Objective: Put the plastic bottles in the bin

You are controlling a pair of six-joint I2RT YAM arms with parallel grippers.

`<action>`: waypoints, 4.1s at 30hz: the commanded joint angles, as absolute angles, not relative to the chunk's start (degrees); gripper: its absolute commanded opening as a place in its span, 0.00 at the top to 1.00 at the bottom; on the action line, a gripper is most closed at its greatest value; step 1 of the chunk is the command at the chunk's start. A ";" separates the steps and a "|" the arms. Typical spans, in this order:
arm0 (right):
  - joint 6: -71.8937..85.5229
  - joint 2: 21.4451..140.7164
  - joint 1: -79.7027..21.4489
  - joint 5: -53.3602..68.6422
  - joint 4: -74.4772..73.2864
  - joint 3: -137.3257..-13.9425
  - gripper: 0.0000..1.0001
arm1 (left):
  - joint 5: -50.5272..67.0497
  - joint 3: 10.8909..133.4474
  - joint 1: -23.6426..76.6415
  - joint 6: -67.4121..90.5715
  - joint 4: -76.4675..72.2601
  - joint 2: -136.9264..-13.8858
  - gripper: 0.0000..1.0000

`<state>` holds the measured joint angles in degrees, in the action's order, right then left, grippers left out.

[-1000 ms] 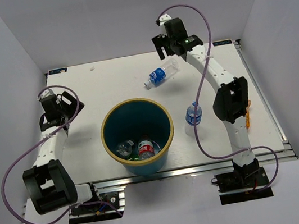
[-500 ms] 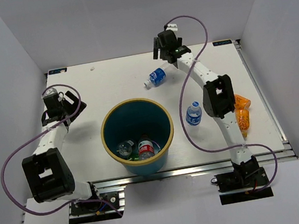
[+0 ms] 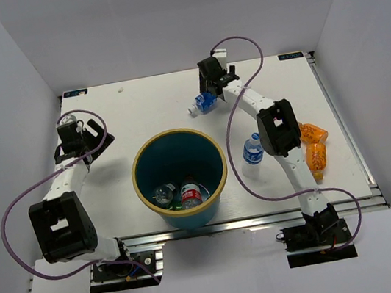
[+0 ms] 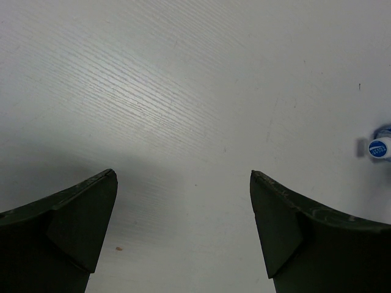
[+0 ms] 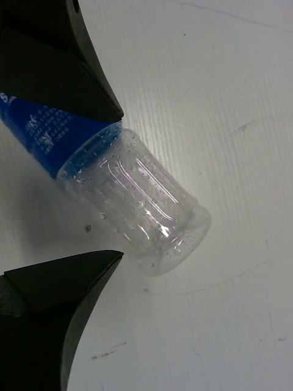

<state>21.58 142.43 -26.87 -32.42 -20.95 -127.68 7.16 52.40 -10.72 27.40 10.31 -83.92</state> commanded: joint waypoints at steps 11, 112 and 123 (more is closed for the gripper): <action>31.90 141.50 -26.72 -28.48 -27.24 -126.39 0.11 | 7.29 52.47 -10.99 26.72 10.63 -81.56 0.02; 2.82 63.28 -38.94 -0.22 -13.63 -84.60 0.68 | 6.51 48.43 -10.99 27.95 10.90 -69.43 0.02; 2.30 78.04 -42.18 41.21 -22.31 -98.17 0.59 | 6.59 48.52 -10.99 27.42 11.07 -68.91 0.02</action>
